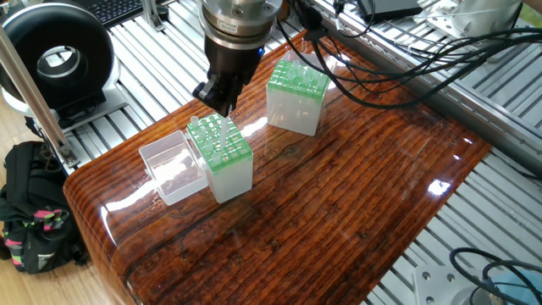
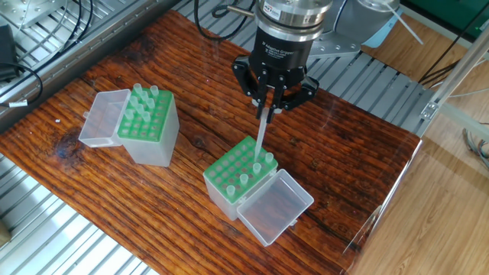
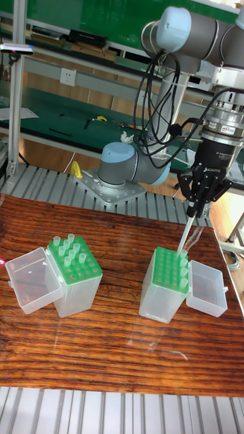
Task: Transfer all large pipette tips from one holder to another
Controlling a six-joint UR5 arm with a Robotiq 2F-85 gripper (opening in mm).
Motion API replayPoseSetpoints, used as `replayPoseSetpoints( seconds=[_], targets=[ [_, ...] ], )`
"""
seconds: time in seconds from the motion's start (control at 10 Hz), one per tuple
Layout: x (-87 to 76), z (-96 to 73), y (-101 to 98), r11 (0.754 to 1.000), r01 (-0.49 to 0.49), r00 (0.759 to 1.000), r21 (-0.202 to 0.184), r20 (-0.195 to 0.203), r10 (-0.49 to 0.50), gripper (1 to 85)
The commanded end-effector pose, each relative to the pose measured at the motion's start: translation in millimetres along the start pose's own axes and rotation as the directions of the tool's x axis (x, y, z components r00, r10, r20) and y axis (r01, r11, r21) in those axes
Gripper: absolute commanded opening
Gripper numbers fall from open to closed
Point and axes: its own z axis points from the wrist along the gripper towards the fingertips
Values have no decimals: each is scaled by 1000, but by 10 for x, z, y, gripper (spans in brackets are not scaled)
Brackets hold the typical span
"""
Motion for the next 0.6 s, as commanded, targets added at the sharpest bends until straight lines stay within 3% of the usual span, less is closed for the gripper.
replayPoseSetpoints(
  seconds=[0.0, 0.4, 0.5],
  targets=[
    [3, 63, 26, 1000, 2, 1000, -12, -11, -2, 10],
    [52, 103, -2, 1000, 28, 999, -10, -31, -28, 37],
    [49, 104, 21, 999, 37, 999, -20, -30, -37, 100]
  ],
)
